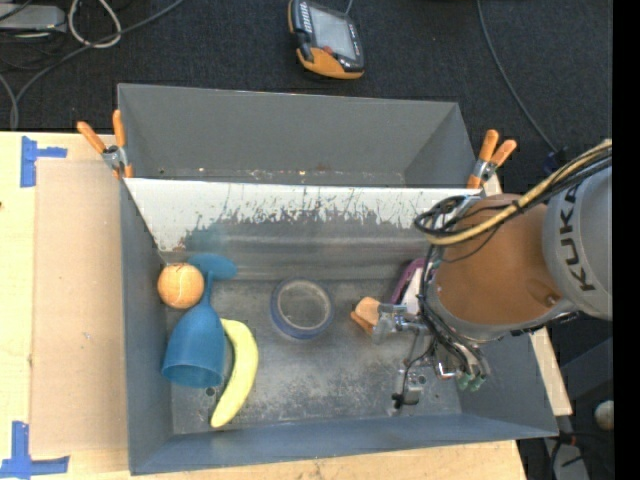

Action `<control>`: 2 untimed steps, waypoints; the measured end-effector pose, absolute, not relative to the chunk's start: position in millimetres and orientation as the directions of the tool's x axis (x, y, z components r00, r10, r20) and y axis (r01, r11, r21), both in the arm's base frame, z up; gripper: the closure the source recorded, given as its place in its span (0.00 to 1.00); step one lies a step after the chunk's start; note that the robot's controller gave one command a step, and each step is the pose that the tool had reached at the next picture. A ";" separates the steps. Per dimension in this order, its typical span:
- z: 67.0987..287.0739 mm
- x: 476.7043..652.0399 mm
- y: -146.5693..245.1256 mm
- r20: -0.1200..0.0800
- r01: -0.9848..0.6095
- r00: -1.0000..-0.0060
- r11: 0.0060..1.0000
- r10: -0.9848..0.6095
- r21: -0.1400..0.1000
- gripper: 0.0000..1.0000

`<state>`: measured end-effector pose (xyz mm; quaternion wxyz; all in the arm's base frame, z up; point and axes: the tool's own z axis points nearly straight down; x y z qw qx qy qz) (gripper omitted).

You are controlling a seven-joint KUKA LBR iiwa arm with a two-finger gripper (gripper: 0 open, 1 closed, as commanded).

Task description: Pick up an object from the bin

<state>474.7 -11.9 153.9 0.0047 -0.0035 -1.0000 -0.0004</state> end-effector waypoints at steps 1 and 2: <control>156.7 476.5 -11.9 0.003 0.006 -1.000 1.000 0.006 0.000 0.00; 67.6 533.0 107.9 0.003 -0.078 -0.997 0.997 -0.078 0.004 0.00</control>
Offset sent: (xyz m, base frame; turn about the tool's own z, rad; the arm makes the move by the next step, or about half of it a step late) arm 0.0577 0.1147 -0.0839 -0.0771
